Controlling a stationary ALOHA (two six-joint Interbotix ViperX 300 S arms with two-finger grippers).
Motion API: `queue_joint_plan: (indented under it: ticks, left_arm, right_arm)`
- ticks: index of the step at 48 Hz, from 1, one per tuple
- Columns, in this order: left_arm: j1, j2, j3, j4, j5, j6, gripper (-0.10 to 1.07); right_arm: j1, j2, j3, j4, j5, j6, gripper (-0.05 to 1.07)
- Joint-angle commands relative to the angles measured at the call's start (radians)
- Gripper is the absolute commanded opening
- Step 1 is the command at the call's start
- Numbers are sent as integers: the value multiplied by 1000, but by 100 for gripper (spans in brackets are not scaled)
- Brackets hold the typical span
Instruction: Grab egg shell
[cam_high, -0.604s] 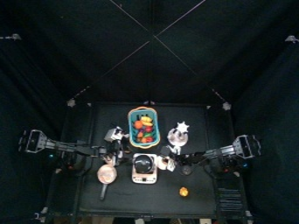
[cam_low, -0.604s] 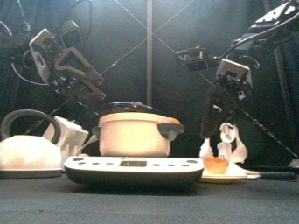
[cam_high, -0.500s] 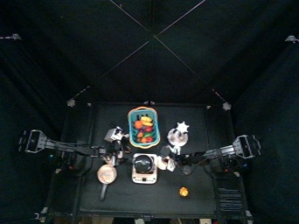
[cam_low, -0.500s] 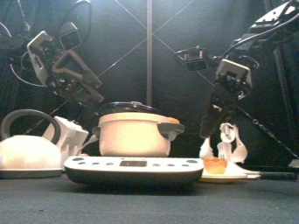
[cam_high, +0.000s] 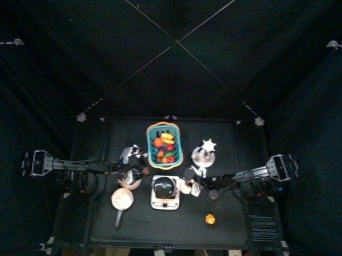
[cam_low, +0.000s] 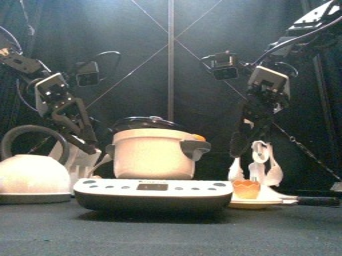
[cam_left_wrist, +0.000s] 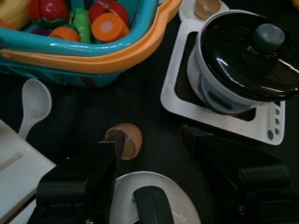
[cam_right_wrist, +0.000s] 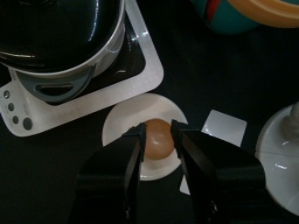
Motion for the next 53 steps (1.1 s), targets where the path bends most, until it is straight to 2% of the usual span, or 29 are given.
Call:
queue_joint_plan:
  ticks: [1, 9, 21, 34, 53]
  left_arm:
    - [8, 38, -49, 23, 8, 2, 90]
    - [29, 109, -91, 63, 43, -2, 90]
    - [43, 189, -130, 75, 135, 0, 90]
    - [37, 207, -158, 84, 147, -3, 88]
    - [32, 207, -158, 81, 147, -3, 66]
  right_arm:
    - [-2, -12, -21, -3, -2, -5, 71]
    - [-2, -6, -20, -2, -2, -6, 71]
    - [-2, -6, -12, 0, -2, -8, 71]
    - [-6, -2, -11, -2, -2, -8, 70]
    - [-5, -2, -11, 3, -2, -8, 70]
